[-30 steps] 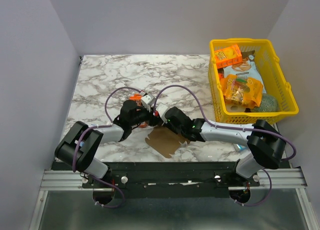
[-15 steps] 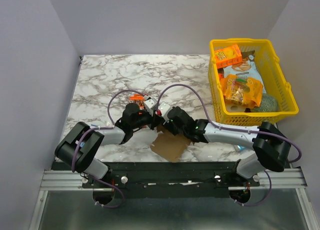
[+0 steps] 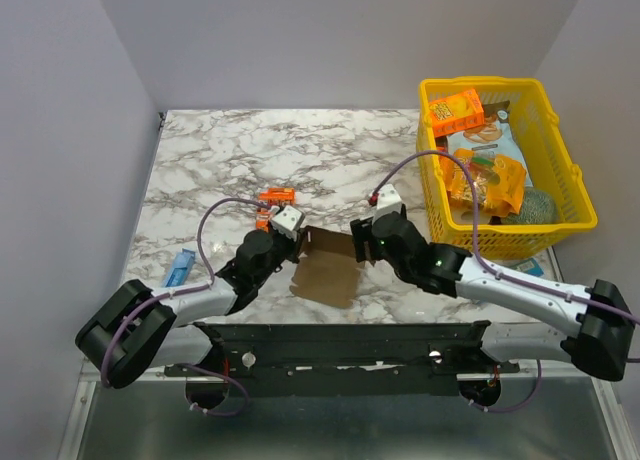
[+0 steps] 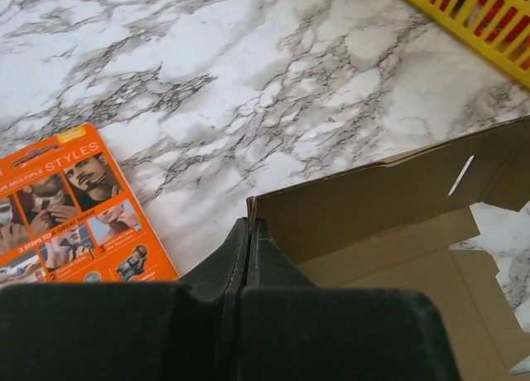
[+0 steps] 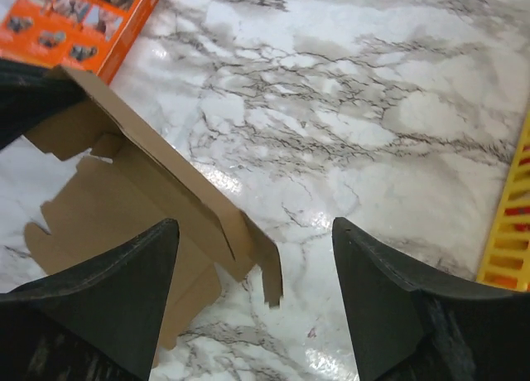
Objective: Fold the paper box
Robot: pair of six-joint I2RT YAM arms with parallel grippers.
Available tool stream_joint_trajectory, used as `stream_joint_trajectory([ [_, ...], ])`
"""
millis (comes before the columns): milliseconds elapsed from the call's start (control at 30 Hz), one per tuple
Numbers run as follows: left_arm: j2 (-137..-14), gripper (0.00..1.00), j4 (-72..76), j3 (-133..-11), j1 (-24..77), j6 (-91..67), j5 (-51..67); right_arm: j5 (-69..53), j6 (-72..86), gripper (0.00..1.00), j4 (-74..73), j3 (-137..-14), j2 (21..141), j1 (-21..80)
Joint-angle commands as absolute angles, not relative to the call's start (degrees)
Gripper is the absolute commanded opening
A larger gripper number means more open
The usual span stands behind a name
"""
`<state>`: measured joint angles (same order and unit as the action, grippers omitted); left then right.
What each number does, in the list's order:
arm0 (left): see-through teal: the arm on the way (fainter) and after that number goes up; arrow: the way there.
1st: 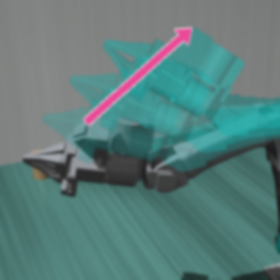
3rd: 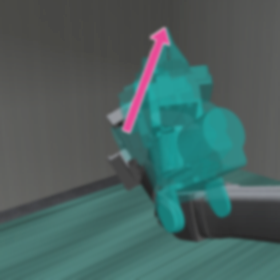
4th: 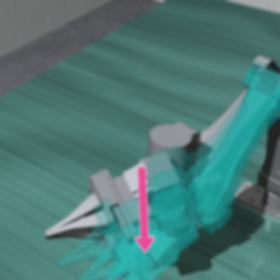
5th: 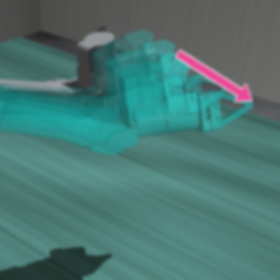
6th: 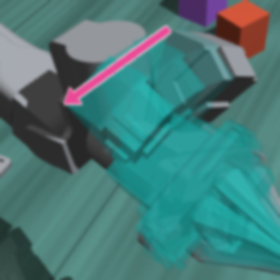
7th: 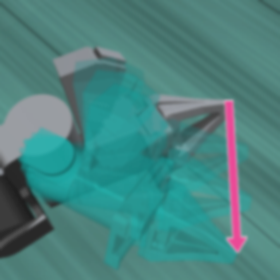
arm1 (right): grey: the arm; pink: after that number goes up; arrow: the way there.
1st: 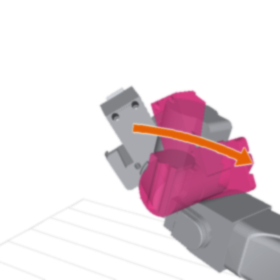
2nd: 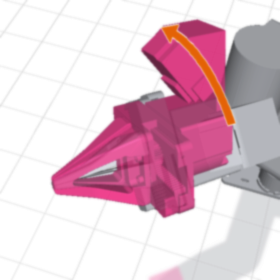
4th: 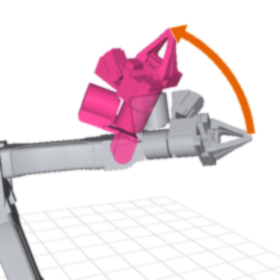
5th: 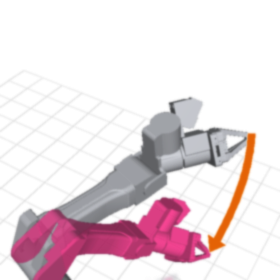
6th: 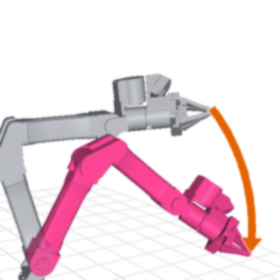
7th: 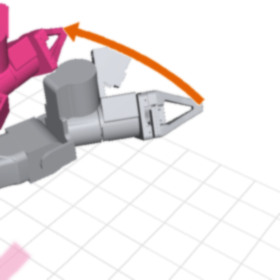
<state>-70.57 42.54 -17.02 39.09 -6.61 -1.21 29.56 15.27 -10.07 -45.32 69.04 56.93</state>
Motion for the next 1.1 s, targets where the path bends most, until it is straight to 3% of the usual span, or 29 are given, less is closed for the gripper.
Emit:
stream_joint_trajectory([
  [0, -69.87, 0.00, 40.25, -17.31, 41.92, -4.40, -17.56, 35.33, 35.37, 0.84, -18.63, -47.81, 63.64, 56.51],
  [200, -69.17, 0.00, 39.82, -16.88, 43.86, -5.18, -25.21, 22.89, 56.04, 0.86, -11.71, -45.63, 63.45, 56.16],
  [300, -68.99, 0.00, 41.04, -16.26, 44.30, -5.80, -26.19, 17.60, 68.87, 0.84, 2.24, -40.45, 65.64, 56.16],
  [433, -68.65, 0.00, 41.66, -15.65, 45.00, -6.24, -28.03, 18.54, 82.15, 0.78, 10.71, -37.09, 71.17, 56.16],
  [1067, -65.74, 0.00, 45.70, -12.57, 45.88, -5.80, -32.08, 29.71, 94.04, 0.63, 15.21, -46.49, 88.15, 55.20],
])
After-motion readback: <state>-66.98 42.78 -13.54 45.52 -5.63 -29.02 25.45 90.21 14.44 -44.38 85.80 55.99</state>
